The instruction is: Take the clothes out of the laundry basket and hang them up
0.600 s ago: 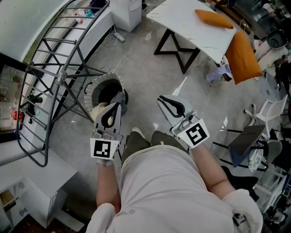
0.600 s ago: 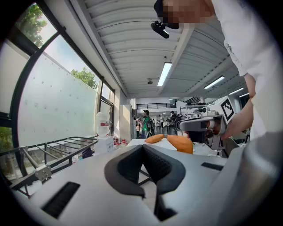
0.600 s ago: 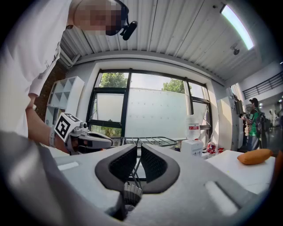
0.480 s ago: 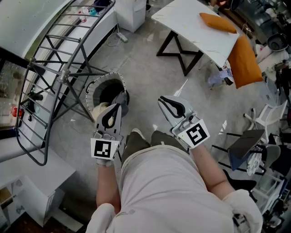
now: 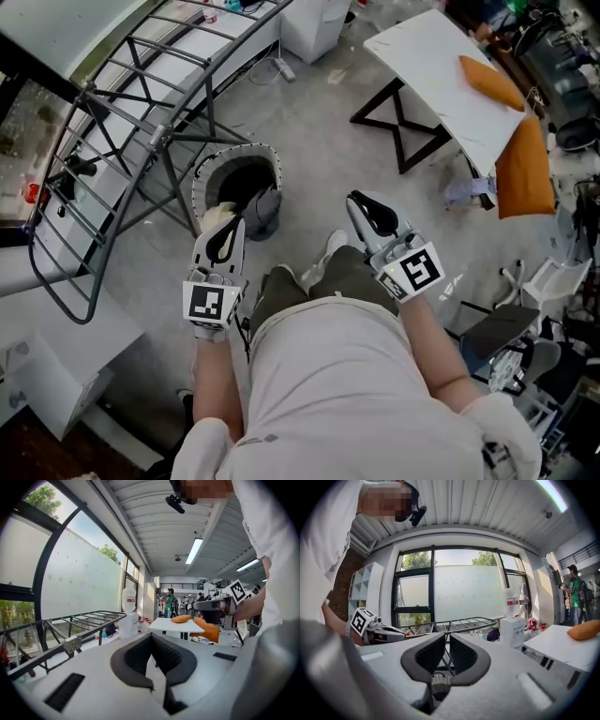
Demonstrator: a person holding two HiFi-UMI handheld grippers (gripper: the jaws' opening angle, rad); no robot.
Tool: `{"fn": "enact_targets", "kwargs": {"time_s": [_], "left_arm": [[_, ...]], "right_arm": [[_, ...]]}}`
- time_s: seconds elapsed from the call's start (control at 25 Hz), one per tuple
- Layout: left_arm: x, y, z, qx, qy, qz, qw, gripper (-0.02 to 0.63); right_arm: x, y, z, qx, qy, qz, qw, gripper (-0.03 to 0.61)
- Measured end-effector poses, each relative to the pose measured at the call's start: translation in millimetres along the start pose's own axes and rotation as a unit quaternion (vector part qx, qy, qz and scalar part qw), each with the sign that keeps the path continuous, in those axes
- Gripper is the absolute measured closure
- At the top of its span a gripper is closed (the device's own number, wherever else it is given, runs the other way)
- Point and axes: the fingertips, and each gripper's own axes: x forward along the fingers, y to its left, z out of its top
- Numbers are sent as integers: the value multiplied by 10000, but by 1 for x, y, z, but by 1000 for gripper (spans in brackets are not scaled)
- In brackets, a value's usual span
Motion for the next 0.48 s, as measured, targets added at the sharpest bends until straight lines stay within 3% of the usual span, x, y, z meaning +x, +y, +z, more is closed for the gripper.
{"fn": "enact_targets", "kwargs": {"time_s": [0.24, 0.48], "left_arm": [[32, 45, -12, -219, 216, 568, 9979, 612], [80, 84, -20, -490, 505, 1498, 9862, 612]], "right_arm": [[69, -51, -8, 309, 93, 397, 9987, 545], [149, -112, -19, 241, 400, 1309, 9903, 545]]}}
